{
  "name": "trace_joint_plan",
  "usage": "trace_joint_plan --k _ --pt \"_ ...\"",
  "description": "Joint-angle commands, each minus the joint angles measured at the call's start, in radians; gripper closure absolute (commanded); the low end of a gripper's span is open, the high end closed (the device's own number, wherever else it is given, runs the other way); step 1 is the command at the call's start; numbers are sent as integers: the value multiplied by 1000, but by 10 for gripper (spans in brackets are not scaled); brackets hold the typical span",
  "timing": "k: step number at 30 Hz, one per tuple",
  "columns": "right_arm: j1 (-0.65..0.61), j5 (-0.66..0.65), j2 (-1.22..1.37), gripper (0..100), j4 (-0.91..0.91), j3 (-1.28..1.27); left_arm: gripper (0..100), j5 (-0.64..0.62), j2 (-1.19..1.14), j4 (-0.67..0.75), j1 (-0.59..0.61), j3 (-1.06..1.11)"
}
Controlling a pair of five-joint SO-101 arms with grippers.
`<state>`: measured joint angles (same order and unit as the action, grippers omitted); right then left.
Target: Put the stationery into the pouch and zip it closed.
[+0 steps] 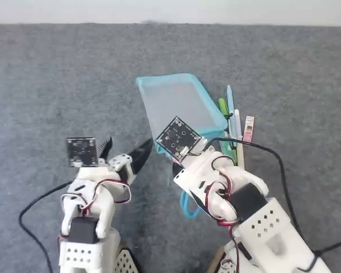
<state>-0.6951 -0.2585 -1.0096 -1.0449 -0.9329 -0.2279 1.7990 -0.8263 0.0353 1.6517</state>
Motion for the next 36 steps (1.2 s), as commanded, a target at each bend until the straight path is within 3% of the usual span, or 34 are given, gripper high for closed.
trace_joint_plan --k 1,7,11,16,19,22,27,32,36 --pt "-2 9 -38 992 5 6 640 130 14 46 57 -194" --pt "-2 11 -38 992 13 8 711 173 -20 121 137 -255" --pt "-2 3 -10 992 4 31 825 180 -281 123 138 -380" --pt "-2 -9 160 992 -84 215 848 180 -746 -95 91 -745" --pt "-2 -8 255 992 -105 308 847 183 -888 -252 51 -908" --pt "-2 0 278 992 -64 308 803 222 -853 -296 40 -911" --pt "-2 40 193 992 88 135 705 318 -560 -307 0 -717" --pt "-4 44 67 992 54 106 718 371 -304 -307 -104 -512" --pt "-1 43 7 992 22 101 728 376 -281 -292 -112 -472"
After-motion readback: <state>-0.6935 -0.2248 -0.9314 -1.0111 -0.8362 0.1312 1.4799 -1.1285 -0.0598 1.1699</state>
